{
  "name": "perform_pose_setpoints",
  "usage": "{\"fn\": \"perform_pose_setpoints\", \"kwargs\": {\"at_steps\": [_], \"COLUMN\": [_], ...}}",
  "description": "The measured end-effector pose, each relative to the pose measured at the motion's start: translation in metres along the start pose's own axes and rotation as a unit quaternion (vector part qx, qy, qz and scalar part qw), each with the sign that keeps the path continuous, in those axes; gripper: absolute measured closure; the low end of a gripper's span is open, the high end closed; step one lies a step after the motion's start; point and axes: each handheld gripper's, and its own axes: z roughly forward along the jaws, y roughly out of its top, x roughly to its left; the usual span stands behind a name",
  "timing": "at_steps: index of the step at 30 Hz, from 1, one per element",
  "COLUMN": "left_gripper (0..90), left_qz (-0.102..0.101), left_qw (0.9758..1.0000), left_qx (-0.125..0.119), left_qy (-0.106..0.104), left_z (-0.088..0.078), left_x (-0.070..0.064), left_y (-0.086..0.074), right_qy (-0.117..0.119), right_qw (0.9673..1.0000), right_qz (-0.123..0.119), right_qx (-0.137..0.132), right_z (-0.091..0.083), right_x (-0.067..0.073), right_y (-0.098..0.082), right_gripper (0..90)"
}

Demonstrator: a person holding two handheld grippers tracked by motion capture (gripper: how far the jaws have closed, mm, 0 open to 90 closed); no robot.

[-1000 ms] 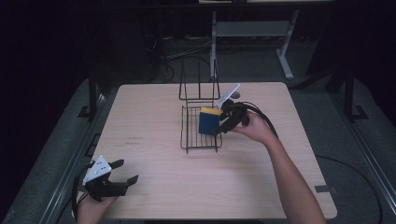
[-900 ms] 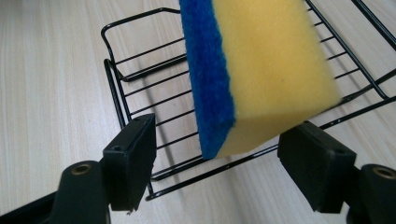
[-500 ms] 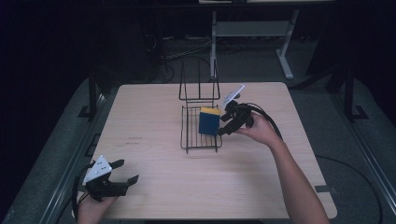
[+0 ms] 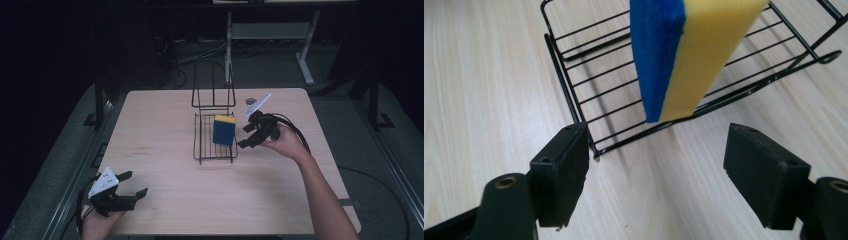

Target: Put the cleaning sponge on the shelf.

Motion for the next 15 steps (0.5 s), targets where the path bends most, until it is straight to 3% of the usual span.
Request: {"fn": "perform_pose_setpoints", "kwargs": {"at_steps": [15], "left_gripper": [16.2], "left_qz": [0.002], "left_qw": [1.0000], "left_qx": [0.002], "left_qy": [0.001], "left_z": [0.000], "left_x": [-0.001], "left_y": [0.000], "right_qy": [0.001], "right_qw": [0.9999], "right_qz": [0.009], "right_qx": [0.009], "right_z": [-0.004], "right_x": [0.005], "right_y": [-0.015], "right_gripper": [25.2]}}
